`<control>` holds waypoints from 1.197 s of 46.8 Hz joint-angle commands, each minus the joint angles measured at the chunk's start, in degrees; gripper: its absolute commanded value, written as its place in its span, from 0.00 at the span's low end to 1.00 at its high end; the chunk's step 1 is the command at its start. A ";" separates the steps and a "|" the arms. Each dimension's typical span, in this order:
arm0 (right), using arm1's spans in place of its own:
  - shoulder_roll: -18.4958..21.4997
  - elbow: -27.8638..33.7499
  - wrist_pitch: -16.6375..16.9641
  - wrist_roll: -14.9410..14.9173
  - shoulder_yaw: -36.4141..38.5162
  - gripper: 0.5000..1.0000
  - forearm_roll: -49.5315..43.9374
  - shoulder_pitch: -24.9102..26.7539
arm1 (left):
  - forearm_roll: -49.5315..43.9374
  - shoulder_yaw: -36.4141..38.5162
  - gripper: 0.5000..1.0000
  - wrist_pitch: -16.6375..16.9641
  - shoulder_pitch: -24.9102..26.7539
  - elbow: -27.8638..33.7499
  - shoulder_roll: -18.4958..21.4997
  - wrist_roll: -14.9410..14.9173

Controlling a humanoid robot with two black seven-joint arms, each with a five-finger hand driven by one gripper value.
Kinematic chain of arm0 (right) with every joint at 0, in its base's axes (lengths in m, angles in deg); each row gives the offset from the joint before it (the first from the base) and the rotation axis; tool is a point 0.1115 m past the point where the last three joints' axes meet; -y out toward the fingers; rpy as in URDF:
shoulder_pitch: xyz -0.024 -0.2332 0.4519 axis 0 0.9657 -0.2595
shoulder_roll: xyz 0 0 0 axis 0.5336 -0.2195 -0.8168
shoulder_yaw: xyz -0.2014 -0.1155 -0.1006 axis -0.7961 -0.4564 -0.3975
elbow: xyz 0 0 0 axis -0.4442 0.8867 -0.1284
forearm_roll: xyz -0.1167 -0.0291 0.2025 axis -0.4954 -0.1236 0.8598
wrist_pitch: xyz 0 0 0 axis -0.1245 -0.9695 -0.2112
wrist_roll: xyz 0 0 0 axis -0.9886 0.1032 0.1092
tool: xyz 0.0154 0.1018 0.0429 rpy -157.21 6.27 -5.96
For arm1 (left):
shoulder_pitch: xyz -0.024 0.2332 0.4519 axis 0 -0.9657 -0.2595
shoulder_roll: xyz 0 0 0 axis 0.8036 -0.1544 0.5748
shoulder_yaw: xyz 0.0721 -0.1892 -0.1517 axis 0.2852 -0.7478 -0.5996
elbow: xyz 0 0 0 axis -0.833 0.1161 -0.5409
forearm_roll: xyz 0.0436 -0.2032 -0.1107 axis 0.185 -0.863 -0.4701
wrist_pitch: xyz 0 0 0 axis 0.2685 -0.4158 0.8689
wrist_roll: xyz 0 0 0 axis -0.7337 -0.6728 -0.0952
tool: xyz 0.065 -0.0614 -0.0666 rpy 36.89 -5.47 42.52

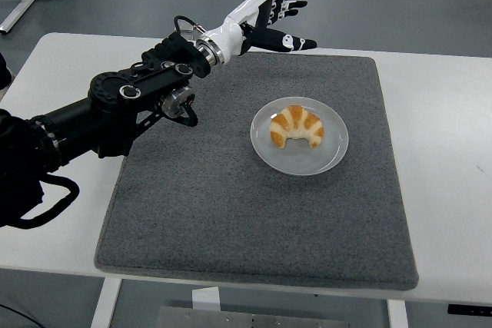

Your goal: Place the bread on the plate

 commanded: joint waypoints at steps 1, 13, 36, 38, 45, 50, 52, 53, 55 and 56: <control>0.00 0.00 0.00 0.00 -0.01 0.90 -0.01 0.01 | -1.65 -0.77 0.99 -0.42 0.70 0.00 1.27 0.01; 0.00 -0.08 0.00 0.00 -0.09 0.90 -0.01 0.01 | -7.53 -5.95 0.99 -2.26 1.23 -0.09 4.44 -0.26; 0.00 -0.08 0.09 0.00 -0.09 0.90 -0.01 0.01 | -32.93 -6.83 0.99 -2.18 -0.09 -0.62 9.88 -0.17; 0.00 -0.08 0.00 0.00 -0.09 0.90 -0.01 0.01 | -33.73 -7.36 0.99 -2.35 -0.79 -0.53 10.50 -0.17; 0.00 -0.08 0.09 0.00 -0.09 0.90 -0.01 0.01 | -33.82 -9.73 0.99 -4.72 -4.13 -0.62 10.68 -0.17; 0.00 -0.08 0.09 0.00 -0.09 0.90 -0.09 0.01 | -33.20 -9.82 0.99 -5.69 -6.94 -0.62 10.68 -0.08; 0.00 -0.08 0.09 0.00 -0.09 0.90 -0.09 0.01 | -33.20 -9.82 0.99 -5.78 -7.82 -0.62 10.68 -0.08; 0.00 -0.08 0.09 0.00 -0.09 0.90 -0.09 0.01 | -33.20 -9.91 0.99 -5.78 -8.17 -0.62 10.68 0.01; 0.00 -0.08 0.09 0.00 -0.09 0.90 -0.09 0.01 | -33.20 -9.91 0.99 -5.95 -8.79 -0.62 10.68 0.01; 0.00 -0.08 0.09 0.00 -0.09 0.90 -0.09 0.01 | -33.20 -9.91 0.99 -6.04 -9.14 -0.62 10.68 0.01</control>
